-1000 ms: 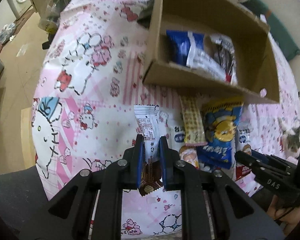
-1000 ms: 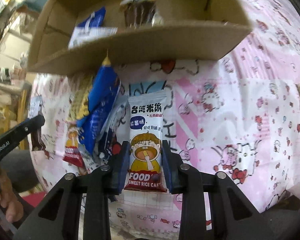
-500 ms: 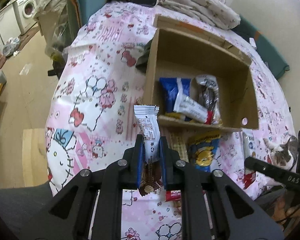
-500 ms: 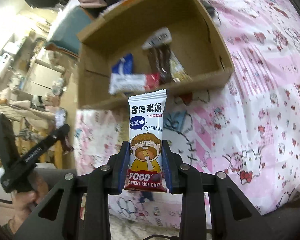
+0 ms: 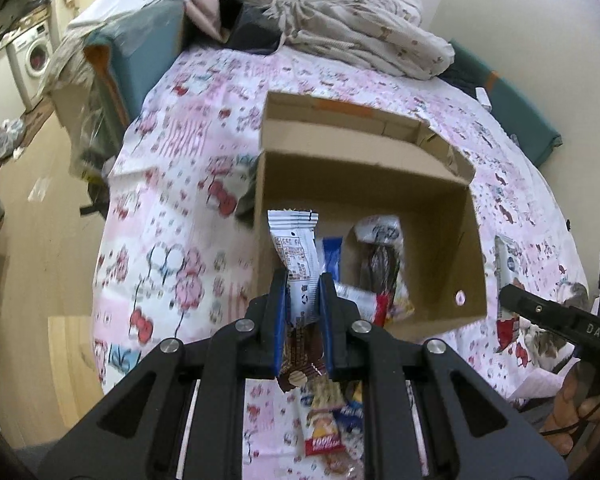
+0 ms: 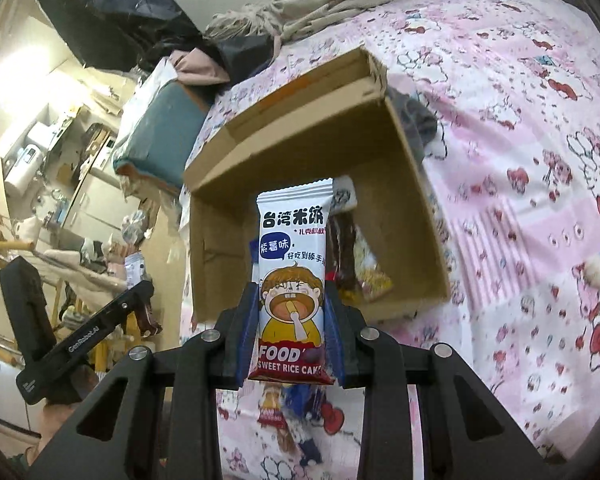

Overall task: Organize snacks
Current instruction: 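Lift both held snacks and carry them over the cardboard box, then open both tools to drop the white packet and rice-cake bar into the box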

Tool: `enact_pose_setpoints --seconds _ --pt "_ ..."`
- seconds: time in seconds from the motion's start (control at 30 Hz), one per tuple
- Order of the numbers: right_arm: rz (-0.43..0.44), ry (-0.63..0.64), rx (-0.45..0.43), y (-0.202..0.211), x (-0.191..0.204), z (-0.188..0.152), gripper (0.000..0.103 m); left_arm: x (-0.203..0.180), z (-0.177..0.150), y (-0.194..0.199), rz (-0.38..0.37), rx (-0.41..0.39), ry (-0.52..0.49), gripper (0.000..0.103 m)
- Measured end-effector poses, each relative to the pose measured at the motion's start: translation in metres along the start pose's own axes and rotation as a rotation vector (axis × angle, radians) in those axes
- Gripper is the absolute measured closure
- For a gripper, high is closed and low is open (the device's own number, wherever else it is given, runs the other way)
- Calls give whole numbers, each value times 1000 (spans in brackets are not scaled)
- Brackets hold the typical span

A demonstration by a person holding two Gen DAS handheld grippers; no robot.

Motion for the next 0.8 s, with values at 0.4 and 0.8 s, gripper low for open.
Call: enact_pose_setpoints --seconds 0.4,0.8 --pt "-72 52 -49 -33 -11 38 71 -12 25 -38 23 -7 -62 91" --pt "-136 55 42 -76 -24 21 71 3 20 -62 -12 -40 -60 91"
Point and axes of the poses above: each gripper's, at about its wrist camera, not at the fingertips, and y roughly against the way its jaws point, x to its left, z to its top, the point moved 8 cm from there along -y, roughly the way its jaws point, and after that the axes turned 8 degrees about -z, right-handed, at the moved point
